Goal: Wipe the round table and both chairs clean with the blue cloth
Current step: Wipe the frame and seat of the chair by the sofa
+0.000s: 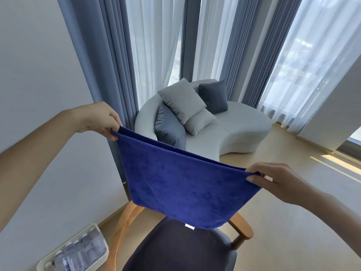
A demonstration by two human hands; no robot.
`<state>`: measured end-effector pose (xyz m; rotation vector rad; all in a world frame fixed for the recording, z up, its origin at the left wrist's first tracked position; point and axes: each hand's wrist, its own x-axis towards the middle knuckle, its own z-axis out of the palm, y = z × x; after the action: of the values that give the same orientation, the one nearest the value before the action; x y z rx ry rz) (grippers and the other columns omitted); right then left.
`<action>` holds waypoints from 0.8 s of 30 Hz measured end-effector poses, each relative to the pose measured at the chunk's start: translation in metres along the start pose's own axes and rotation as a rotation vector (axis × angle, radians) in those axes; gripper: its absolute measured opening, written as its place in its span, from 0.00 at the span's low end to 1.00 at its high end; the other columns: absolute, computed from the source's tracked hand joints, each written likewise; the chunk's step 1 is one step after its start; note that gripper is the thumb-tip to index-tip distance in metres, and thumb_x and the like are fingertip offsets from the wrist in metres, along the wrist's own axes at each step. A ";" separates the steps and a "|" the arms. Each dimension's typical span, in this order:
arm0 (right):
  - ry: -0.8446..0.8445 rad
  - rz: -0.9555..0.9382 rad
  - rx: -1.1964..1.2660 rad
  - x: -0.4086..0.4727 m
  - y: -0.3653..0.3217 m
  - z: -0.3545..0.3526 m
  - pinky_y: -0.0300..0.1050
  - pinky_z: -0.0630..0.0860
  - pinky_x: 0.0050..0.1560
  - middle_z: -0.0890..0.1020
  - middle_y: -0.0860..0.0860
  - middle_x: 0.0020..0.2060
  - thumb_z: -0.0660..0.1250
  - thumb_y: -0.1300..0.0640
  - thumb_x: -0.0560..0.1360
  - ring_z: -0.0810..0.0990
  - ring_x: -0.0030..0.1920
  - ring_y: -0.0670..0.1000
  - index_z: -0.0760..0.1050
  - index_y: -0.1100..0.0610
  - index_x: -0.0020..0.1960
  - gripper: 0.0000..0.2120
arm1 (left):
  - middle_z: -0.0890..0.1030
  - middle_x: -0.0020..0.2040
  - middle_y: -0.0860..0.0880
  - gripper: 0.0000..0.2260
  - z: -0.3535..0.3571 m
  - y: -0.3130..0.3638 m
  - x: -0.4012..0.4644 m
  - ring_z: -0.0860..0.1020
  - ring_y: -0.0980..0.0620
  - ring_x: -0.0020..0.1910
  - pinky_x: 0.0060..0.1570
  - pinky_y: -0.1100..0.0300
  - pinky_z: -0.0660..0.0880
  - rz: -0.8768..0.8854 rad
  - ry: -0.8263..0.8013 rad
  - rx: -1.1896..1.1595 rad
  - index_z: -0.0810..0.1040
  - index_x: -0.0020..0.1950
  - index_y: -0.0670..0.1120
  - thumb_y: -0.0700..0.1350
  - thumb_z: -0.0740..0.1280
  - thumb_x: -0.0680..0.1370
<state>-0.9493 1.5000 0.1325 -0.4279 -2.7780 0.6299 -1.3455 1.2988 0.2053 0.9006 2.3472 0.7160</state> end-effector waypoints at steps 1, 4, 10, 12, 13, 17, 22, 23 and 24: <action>0.015 0.008 0.014 0.000 -0.001 -0.001 0.40 0.75 0.41 0.82 0.42 0.38 0.59 0.49 0.75 0.79 0.41 0.46 0.81 0.54 0.46 0.13 | 0.84 0.39 0.38 0.11 -0.001 -0.002 0.001 0.84 0.44 0.38 0.42 0.55 0.82 -0.003 -0.042 0.015 0.83 0.37 0.37 0.26 0.64 0.73; 0.077 0.016 0.022 0.002 -0.002 -0.004 0.39 0.76 0.40 0.81 0.40 0.35 0.62 0.50 0.73 0.79 0.40 0.46 0.82 0.53 0.44 0.11 | 0.85 0.40 0.40 0.14 -0.002 -0.008 0.001 0.85 0.45 0.41 0.46 0.55 0.82 0.002 -0.190 0.066 0.85 0.36 0.40 0.27 0.65 0.73; 0.062 0.109 0.080 0.004 0.011 -0.023 0.40 0.77 0.41 0.83 0.43 0.39 0.63 0.51 0.72 0.80 0.43 0.47 0.82 0.51 0.47 0.10 | 0.85 0.44 0.43 0.10 -0.001 -0.015 -0.007 0.84 0.47 0.47 0.52 0.57 0.80 0.086 -0.380 0.121 0.86 0.41 0.43 0.32 0.67 0.76; 0.028 0.111 0.091 0.004 0.017 -0.027 0.40 0.78 0.42 0.83 0.44 0.42 0.64 0.57 0.75 0.79 0.45 0.46 0.81 0.52 0.50 0.09 | 0.85 0.45 0.44 0.09 0.002 -0.018 -0.010 0.84 0.48 0.48 0.53 0.57 0.80 0.118 -0.401 0.116 0.85 0.44 0.42 0.34 0.66 0.77; 0.019 0.106 0.083 0.004 0.020 -0.028 0.39 0.77 0.42 0.82 0.43 0.42 0.64 0.60 0.76 0.79 0.45 0.46 0.81 0.51 0.50 0.09 | 0.85 0.45 0.45 0.08 0.005 -0.019 -0.012 0.84 0.48 0.48 0.53 0.56 0.80 0.135 -0.407 0.117 0.84 0.45 0.41 0.35 0.66 0.78; 0.082 0.137 0.091 0.005 0.029 -0.025 0.33 0.75 0.39 0.82 0.44 0.41 0.62 0.65 0.78 0.78 0.42 0.44 0.79 0.50 0.48 0.12 | 0.85 0.44 0.47 0.05 0.017 -0.024 -0.016 0.82 0.48 0.43 0.48 0.56 0.80 0.225 -0.393 0.050 0.78 0.50 0.41 0.37 0.62 0.80; 0.129 0.192 0.187 0.005 0.043 -0.027 0.39 0.75 0.37 0.81 0.46 0.38 0.61 0.65 0.79 0.77 0.38 0.48 0.77 0.50 0.48 0.12 | 0.83 0.43 0.44 0.04 0.025 -0.025 -0.024 0.79 0.46 0.38 0.44 0.54 0.78 0.340 -0.392 -0.047 0.67 0.48 0.43 0.35 0.61 0.81; 0.135 0.195 0.194 0.005 0.045 -0.028 0.39 0.75 0.37 0.80 0.46 0.38 0.61 0.65 0.79 0.76 0.38 0.48 0.77 0.50 0.47 0.12 | 0.83 0.43 0.44 0.05 0.025 -0.024 -0.026 0.80 0.46 0.39 0.43 0.55 0.78 0.366 -0.392 -0.047 0.68 0.47 0.43 0.34 0.60 0.80; 0.141 0.195 0.196 0.004 0.047 -0.030 0.38 0.75 0.36 0.80 0.45 0.38 0.61 0.66 0.78 0.76 0.37 0.48 0.77 0.51 0.47 0.12 | 0.83 0.43 0.45 0.07 0.026 -0.022 -0.028 0.80 0.46 0.39 0.43 0.56 0.78 0.394 -0.391 -0.034 0.70 0.45 0.44 0.34 0.60 0.80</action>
<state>-0.9329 1.5534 0.1376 -0.6779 -2.5304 0.8712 -1.3214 1.2722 0.1804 1.3709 1.8309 0.6544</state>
